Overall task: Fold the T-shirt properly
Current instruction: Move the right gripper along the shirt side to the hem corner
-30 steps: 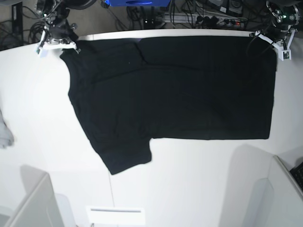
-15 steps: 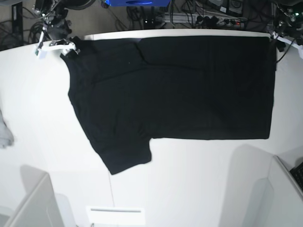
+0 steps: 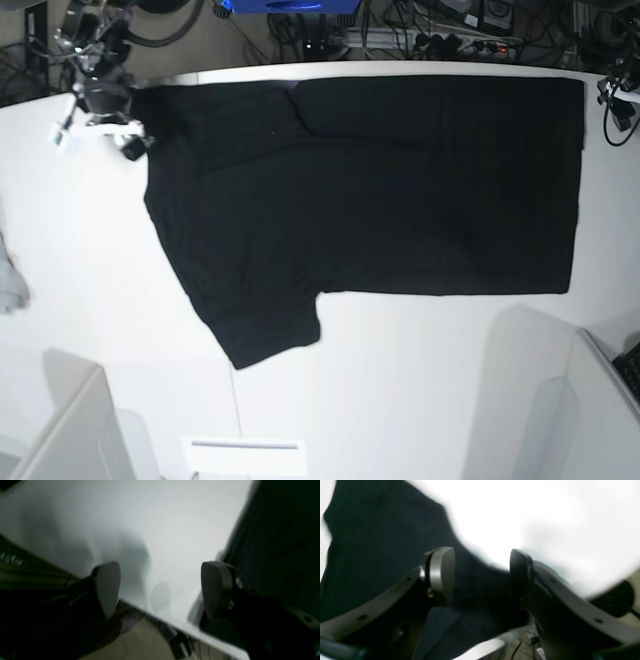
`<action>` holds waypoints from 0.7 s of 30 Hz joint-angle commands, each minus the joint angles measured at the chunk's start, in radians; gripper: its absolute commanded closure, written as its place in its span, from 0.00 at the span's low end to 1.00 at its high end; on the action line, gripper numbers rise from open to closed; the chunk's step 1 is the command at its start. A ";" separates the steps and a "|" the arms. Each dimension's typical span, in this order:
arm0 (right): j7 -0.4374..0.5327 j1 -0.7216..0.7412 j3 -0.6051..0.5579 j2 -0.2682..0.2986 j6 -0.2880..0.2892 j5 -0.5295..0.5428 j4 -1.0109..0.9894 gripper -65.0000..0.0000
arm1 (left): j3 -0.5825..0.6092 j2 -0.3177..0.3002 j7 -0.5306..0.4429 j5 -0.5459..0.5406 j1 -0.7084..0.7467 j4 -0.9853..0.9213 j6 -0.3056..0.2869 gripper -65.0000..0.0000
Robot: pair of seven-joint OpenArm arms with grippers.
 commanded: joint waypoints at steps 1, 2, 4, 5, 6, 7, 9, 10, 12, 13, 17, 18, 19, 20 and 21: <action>0.016 0.009 -0.023 0.001 0.012 0.005 0.028 0.48 | 0.022 -0.021 -0.018 -0.021 0.004 0.017 0.006 0.30; 0.016 0.023 -0.052 0.001 0.012 0.005 0.028 0.48 | 0.042 -0.022 -0.018 -0.033 0.004 0.019 0.006 0.36; 0.016 0.061 -0.097 0.021 0.012 0.003 0.028 0.48 | 0.073 -0.022 -0.018 -0.044 0.004 0.036 0.006 0.54; 0.016 0.083 -0.123 0.036 0.012 0.003 0.028 0.48 | 0.085 -0.019 -0.020 -0.046 0.003 0.048 0.006 0.64; 0.016 0.109 -0.152 0.047 0.012 0.003 0.026 0.48 | 0.100 -0.019 -0.020 -0.046 -0.005 0.054 0.006 0.75; 0.016 0.140 -0.183 0.061 0.012 0.003 0.023 0.48 | 0.109 -0.019 -0.020 -0.041 -0.023 0.060 0.006 0.87; 0.016 0.199 -0.227 0.089 0.008 0.003 0.018 0.49 | 0.117 -0.019 -0.018 -0.038 -0.051 0.060 0.006 1.00; 0.016 0.238 -0.243 0.099 0.008 0.002 0.008 0.49 | 0.117 -0.019 -0.017 -0.038 -0.062 0.060 0.006 1.00; 0.016 0.313 -0.260 0.112 0.008 0.002 -0.031 0.49 | 0.137 -0.019 -0.015 -0.038 -0.076 0.060 0.006 1.00; 0.016 0.364 -0.264 0.121 0.008 0.002 -0.060 0.49 | 0.151 -0.022 -0.015 -0.038 -0.076 0.060 0.006 1.00; -0.050 0.535 -0.266 0.129 0.008 0.002 -0.210 0.49 | 0.171 -0.022 -0.015 -0.038 -0.073 0.062 0.006 1.00; -0.073 0.578 -0.266 0.129 0.008 0.002 -0.252 0.49 | 0.171 -0.022 -0.015 -0.038 -0.073 0.062 0.006 1.00; -0.088 0.618 -0.266 0.129 0.008 0.002 -0.296 0.49 | 0.171 -0.022 -0.015 -0.038 -0.071 0.060 0.006 1.00; -0.094 0.652 -0.266 0.129 0.008 0.002 -0.338 0.49 | 0.169 -0.022 -0.015 -0.036 -0.071 0.060 0.006 1.00; -0.096 0.692 -0.267 0.129 0.008 0.002 -0.388 0.49 | 0.168 -0.022 -0.015 -0.036 -0.071 0.060 0.006 1.00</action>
